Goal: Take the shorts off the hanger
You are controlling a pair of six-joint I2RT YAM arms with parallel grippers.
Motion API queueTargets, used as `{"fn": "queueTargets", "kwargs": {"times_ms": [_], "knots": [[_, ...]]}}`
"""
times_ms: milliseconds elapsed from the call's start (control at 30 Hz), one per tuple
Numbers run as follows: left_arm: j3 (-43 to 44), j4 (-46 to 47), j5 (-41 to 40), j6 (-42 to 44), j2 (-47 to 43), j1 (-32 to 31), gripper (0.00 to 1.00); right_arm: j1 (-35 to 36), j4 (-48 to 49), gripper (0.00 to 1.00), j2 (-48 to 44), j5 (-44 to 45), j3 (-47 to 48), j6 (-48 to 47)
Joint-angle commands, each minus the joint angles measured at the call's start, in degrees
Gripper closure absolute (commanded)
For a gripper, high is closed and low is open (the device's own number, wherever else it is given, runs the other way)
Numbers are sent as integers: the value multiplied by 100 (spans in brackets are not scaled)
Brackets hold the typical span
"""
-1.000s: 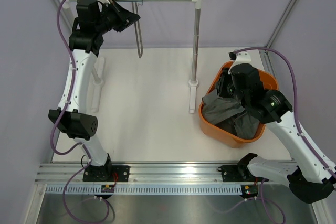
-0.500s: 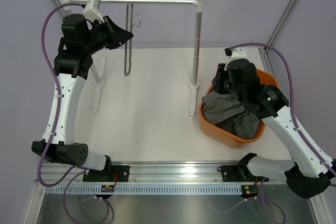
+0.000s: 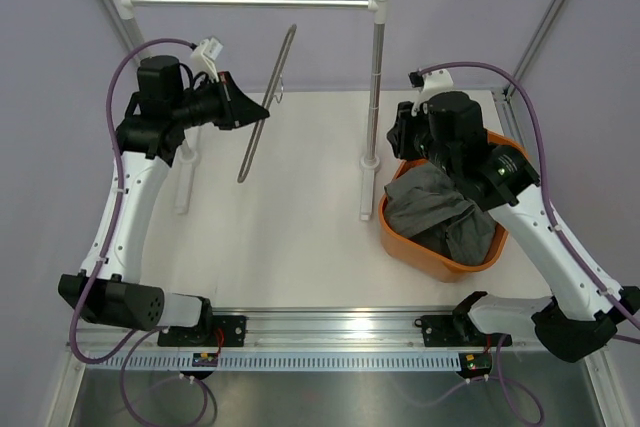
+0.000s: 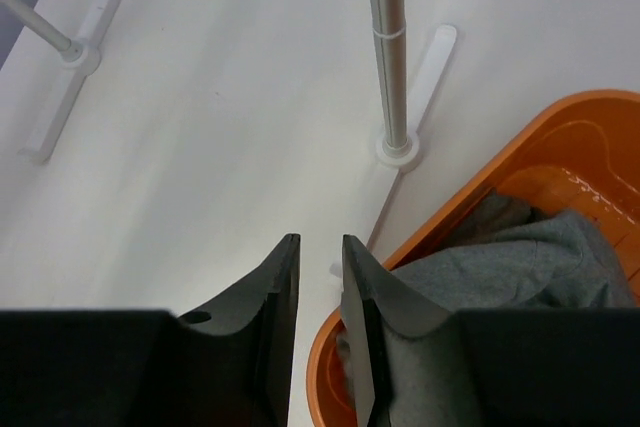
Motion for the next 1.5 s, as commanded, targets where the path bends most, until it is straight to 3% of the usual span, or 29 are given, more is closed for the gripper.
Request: {"fn": "queueTargets", "kwargs": {"times_ms": [0,233,467,767,933,1100,1267,1467], "knots": [[-580,269,868,230,-468,-51,100,53,618,68,344,-343,486,-585],[-1723,331,912,292,-1330,-165,100,45,997,52,1109,-1318,1252,-568],[-2558,876,1290,-252,-2007,-385,100,27,2243,32,1408,-2443,883,46],[-3050,735,1571,-165,-2473,-464,100,-297,2763,13,1173,-3287,611,-322],[-3183,753,1721,-174,-2587,-473,100,-711,3264,13,987,-4245,119,309],[-3253,788,1756,-183,-2623,-517,100,-738,3186,17,1286,-4676,337,504],[-3359,920,2019,-305,-2701,-552,100,-799,3203,15,1155,-4825,242,-303],[-3614,1351,2591,-719,-2904,-561,100,-1421,4116,11,776,-5581,-399,-779]]}}
